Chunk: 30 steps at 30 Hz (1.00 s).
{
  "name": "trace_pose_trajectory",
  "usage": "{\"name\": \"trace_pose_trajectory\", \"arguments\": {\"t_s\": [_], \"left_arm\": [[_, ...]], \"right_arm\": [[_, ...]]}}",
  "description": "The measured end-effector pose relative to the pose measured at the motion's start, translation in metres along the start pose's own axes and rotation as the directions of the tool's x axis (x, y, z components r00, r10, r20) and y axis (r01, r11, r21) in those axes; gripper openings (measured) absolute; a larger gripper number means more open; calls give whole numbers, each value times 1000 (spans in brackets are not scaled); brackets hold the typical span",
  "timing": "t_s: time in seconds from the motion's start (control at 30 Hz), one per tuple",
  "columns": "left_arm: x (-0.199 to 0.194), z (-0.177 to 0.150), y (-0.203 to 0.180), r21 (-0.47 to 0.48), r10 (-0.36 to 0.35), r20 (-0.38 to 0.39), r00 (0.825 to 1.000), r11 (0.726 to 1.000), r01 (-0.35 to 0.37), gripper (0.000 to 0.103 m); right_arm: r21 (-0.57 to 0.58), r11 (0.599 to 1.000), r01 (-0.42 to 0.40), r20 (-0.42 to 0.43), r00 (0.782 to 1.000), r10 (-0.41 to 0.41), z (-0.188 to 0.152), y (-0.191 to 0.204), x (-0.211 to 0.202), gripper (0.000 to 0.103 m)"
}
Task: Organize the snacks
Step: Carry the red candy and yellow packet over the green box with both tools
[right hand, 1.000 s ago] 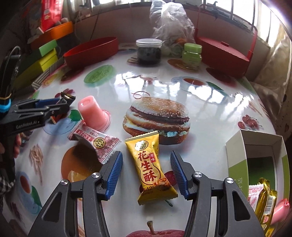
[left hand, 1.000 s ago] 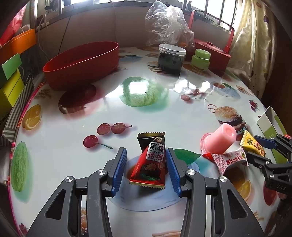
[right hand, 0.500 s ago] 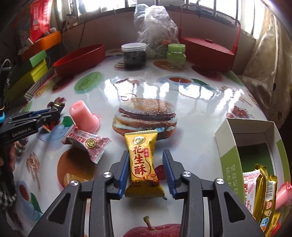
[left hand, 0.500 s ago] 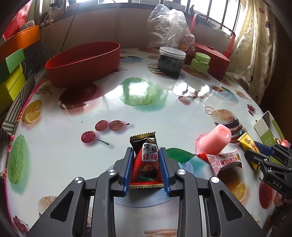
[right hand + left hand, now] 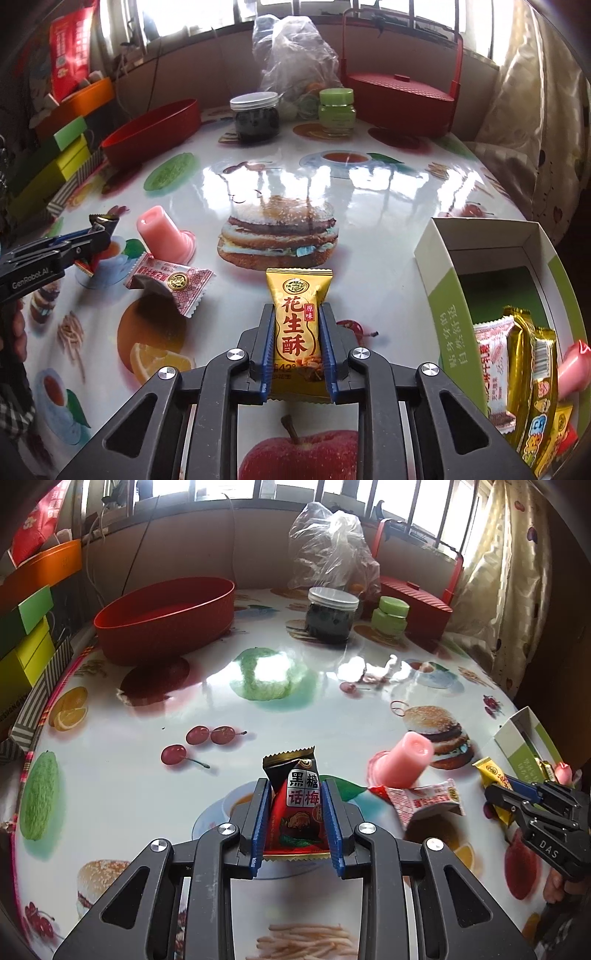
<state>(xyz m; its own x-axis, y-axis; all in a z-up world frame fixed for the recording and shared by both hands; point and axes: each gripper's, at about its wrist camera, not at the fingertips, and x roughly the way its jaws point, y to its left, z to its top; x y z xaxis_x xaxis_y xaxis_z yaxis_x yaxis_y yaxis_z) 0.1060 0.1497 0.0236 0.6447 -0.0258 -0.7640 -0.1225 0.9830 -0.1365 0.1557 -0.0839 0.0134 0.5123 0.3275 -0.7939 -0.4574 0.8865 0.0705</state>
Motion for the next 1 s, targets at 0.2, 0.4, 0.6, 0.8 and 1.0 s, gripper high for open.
{"name": "trace_pose_trajectory", "arguments": {"t_s": [0.2,0.4,0.6,0.8,1.0], "left_arm": [[-14,-2,-8,9,-16,17,1000,1000,16,29],[-29,-2,-16,20,-29,45,999,999,28,29],[-43,-1,-24,35,-41,67,997,999,39,29],[-55,0,-35,57,-65,89,994,997,60,29],[-61,0,-50,79,-94,98,991,993,87,29]], "right_arm": [[8,1000,-4,24,1000,4,-1,1,-12,21],[8,1000,-8,49,999,7,-3,4,-23,21],[7,1000,-6,70,998,5,-4,5,-36,21],[20,1000,-13,95,995,11,-4,2,-50,21],[28,1000,-4,118,993,1,-5,-1,-62,21]]}}
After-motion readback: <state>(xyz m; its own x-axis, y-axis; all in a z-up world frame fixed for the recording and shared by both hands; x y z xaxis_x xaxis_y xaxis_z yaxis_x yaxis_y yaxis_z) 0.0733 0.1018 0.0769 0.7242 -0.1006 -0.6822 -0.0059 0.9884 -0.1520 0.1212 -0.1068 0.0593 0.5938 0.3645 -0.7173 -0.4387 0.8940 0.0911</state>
